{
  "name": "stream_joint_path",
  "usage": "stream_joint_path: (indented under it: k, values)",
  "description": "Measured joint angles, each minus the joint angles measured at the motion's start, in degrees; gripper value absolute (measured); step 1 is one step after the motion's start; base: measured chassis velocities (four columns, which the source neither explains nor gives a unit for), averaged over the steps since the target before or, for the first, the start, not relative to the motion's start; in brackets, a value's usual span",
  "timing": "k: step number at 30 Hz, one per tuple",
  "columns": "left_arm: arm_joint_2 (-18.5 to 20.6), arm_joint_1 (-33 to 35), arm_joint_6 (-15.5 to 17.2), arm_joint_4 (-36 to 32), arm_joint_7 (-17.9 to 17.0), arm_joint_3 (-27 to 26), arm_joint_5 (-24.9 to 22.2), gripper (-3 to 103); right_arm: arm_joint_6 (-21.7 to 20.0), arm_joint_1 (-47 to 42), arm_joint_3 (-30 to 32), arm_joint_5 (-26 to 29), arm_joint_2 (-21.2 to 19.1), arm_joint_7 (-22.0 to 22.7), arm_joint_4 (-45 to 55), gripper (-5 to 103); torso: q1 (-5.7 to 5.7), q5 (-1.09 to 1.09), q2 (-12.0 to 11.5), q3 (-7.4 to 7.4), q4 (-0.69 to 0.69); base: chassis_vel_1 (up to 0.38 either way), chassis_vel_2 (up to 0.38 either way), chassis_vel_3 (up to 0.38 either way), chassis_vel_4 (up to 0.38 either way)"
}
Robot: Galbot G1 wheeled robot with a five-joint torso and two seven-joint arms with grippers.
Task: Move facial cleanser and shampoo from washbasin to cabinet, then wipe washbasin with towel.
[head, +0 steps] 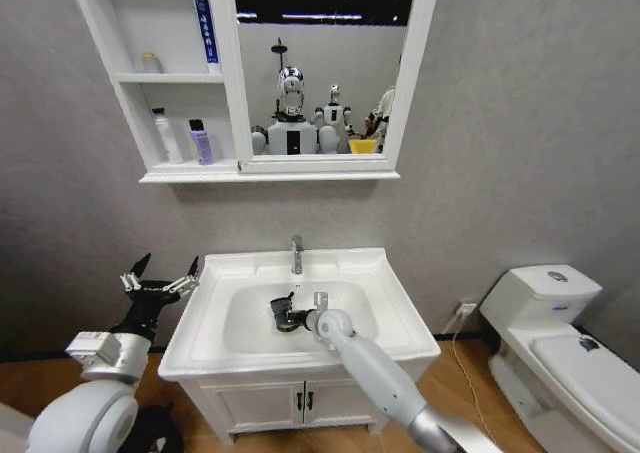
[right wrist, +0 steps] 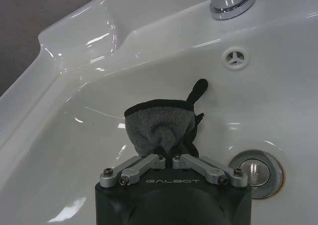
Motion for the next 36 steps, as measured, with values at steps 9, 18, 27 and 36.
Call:
stream_joint_path:
  k: [9, 18, 27, 36]
  values:
    - [0.1, -0.18, -0.03, -0.15, 0.12, 0.26, 0.01, 100, -1.21, -2.1, 1.42, -0.14, -2.14, 2.12, 0.21, 2, 0.0, 0.01, 0.0, 0.0, -0.02, 0.0, 0.0, 0.0, 0.0]
    - [0.13, -0.53, -0.05, -0.34, 0.16, 0.77, 0.02, 100, -2.1, -3.63, 2.9, -0.01, -4.32, 3.41, 2.05, 2, 0.0, 0.02, 0.0, 0.0, -0.01, 0.0, 0.0, 0.0, 0.0]
    - [-0.01, -0.51, -0.23, -1.05, 1.06, 0.68, -0.13, 100, -3.6, -6.17, 6.52, 3.57, -15.25, 8.1, 11.1, 2, 0.0, 0.03, 0.0, 0.0, -0.02, 0.0, 0.0, 0.0, 0.0]
    - [-0.26, -0.76, -0.33, -1.7, 1.14, 2.26, 0.29, 100, -4.59, -8.81, 10.23, 3.74, -25.21, 10.17, 25.09, 2, 0.0, 0.02, 0.0, -0.01, 0.0, 0.0, 0.0, 0.0, 0.0]
